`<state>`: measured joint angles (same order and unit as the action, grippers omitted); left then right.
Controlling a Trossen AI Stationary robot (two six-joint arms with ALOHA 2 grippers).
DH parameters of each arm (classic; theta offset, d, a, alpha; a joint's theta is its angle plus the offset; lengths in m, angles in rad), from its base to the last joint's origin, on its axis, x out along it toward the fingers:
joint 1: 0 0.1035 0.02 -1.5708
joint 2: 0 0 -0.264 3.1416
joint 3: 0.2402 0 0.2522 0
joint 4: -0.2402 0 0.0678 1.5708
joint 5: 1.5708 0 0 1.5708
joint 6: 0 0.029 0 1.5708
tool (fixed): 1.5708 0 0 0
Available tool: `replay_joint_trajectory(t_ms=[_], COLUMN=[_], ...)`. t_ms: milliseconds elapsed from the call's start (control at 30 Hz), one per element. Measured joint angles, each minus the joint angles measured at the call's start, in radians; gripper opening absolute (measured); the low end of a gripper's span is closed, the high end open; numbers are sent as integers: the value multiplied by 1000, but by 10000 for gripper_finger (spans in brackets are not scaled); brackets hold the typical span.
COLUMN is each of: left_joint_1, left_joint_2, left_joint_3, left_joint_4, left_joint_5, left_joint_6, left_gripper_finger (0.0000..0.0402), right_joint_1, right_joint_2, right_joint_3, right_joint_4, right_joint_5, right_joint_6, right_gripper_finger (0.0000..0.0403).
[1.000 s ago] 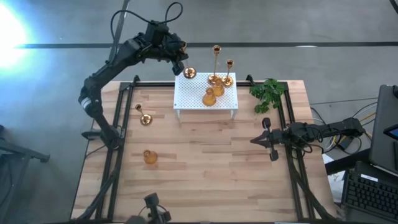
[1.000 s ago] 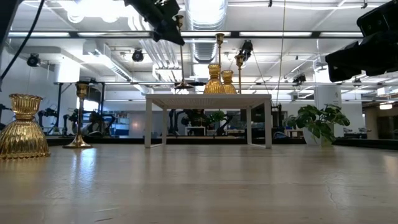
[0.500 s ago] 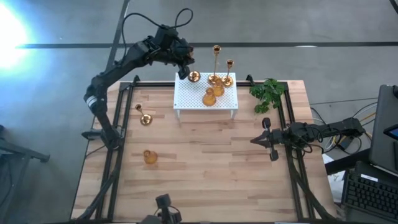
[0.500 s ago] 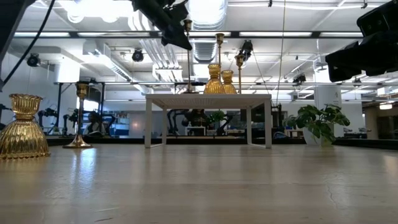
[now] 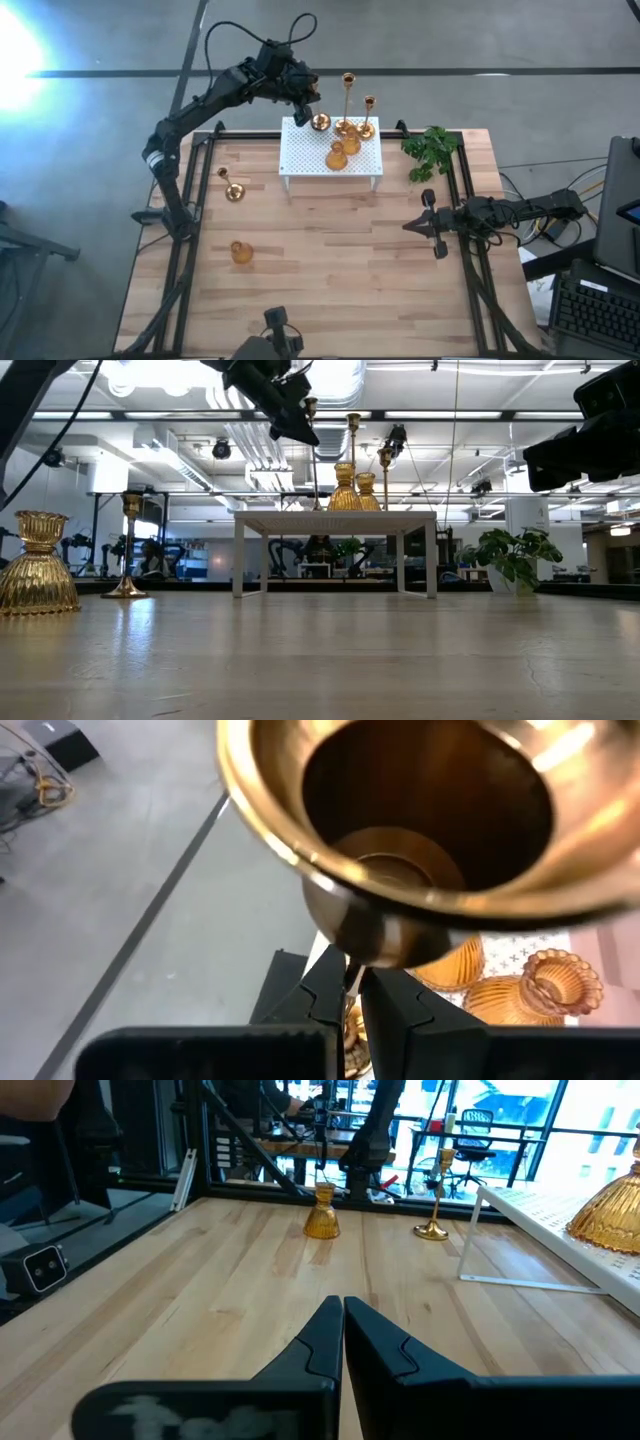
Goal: Pick & Place candle stick holders
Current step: Put the large golden candle holder on the shelf
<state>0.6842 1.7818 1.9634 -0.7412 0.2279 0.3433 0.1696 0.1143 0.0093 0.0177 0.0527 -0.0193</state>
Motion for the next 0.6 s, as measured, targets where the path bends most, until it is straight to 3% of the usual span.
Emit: replay_joint_trajectory(t_ms=[600], left_joint_1=[1], left_joint_2=[29], left_joint_3=[20], left_joint_4=[-45], left_joint_5=[0], left_joint_6=[-9], left_gripper_finger=[20], right_joint_1=[0], right_joint_2=[0], right_joint_3=[0], right_joint_4=[0], right_joint_5=[0], right_joint_6=[0], right_gripper_finger=[8])
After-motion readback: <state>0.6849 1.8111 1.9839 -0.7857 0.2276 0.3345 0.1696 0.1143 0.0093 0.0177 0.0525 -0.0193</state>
